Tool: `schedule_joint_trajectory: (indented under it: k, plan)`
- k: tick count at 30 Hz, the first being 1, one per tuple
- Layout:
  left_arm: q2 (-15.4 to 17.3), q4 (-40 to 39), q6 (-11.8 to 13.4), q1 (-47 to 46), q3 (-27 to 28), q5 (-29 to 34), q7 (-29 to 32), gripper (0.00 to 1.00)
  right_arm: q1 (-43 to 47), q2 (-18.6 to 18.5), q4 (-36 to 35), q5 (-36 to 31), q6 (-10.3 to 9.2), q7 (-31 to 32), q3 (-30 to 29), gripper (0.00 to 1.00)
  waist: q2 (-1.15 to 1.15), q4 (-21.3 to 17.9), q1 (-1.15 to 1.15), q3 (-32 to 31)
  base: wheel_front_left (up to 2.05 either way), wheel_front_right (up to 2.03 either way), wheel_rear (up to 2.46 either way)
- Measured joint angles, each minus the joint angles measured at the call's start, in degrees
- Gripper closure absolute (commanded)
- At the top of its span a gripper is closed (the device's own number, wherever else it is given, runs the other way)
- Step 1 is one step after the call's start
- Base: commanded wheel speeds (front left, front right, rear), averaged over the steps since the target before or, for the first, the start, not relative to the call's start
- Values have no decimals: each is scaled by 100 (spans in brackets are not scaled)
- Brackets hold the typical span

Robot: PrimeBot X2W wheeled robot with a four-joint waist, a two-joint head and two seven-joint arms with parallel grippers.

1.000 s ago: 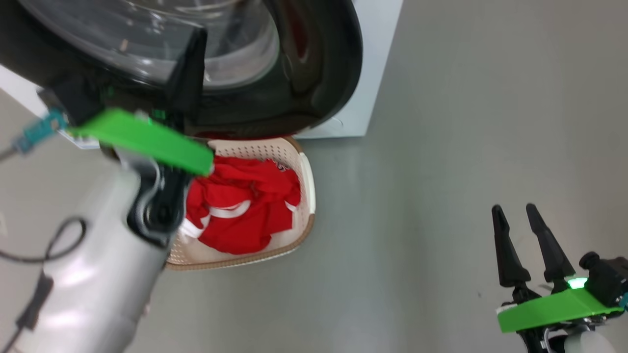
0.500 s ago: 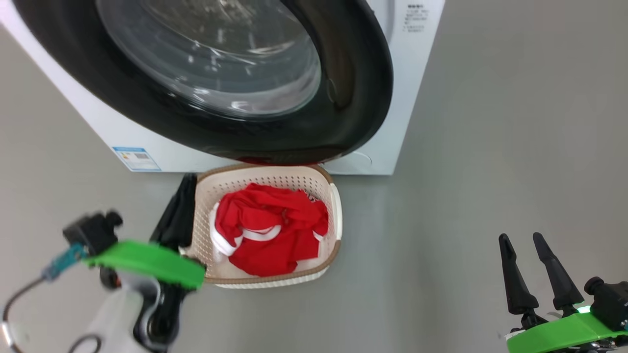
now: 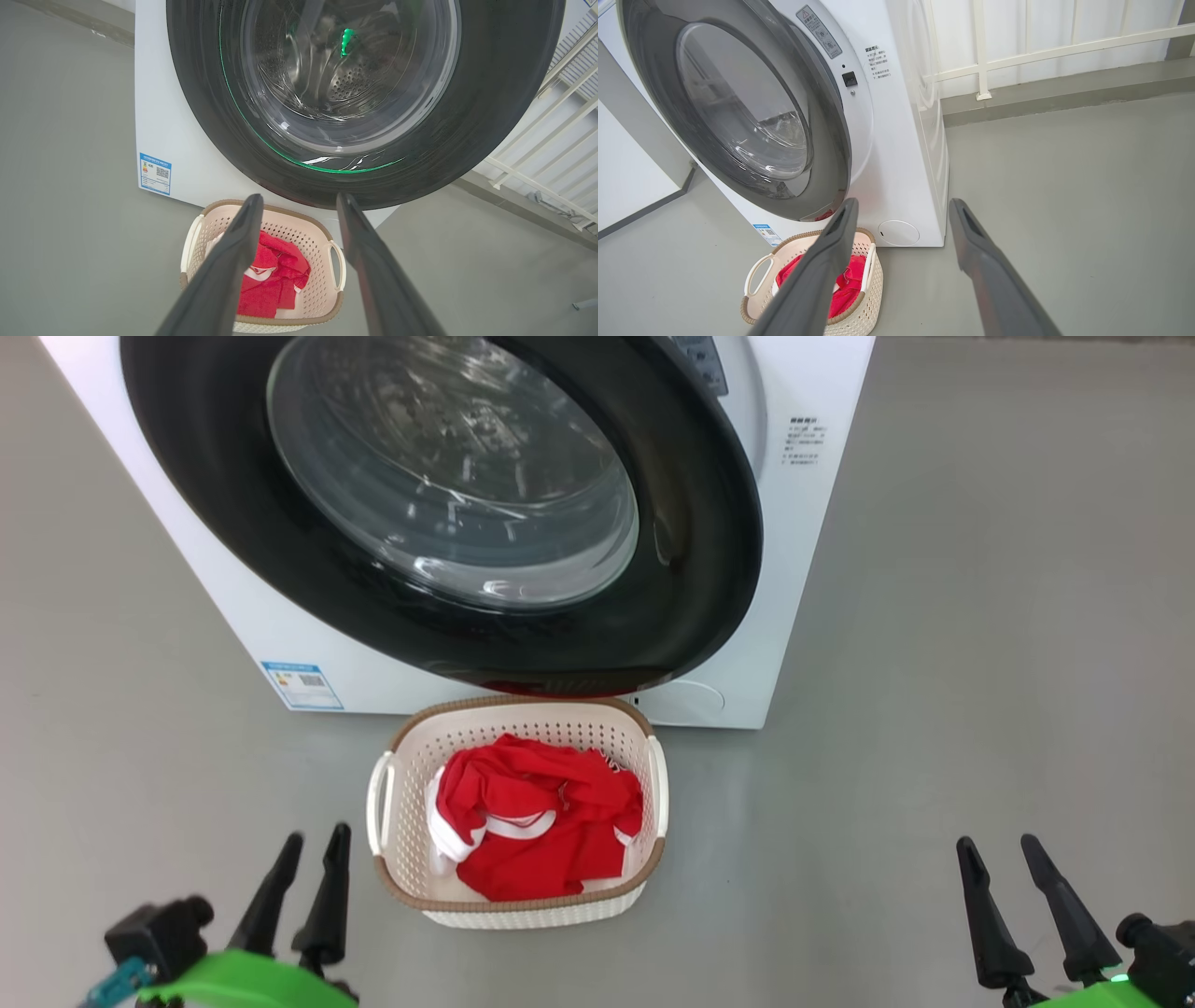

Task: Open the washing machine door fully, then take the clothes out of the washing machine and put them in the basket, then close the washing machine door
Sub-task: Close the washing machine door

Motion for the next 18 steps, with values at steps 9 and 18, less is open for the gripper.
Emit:
schedule_joint_trajectory:
  k: [9,18]
  plan:
    - [-55,-405,-1,651,634,1100,1,0,236,-26,-12,0,0,0,-42,0,0,17,0,-220,0,0,0]
    - [-338,-1065,-2,1089,1339,2301,1,0,477,-30,-69,0,0,0,-182,0,0,25,0,-376,0,0,0]
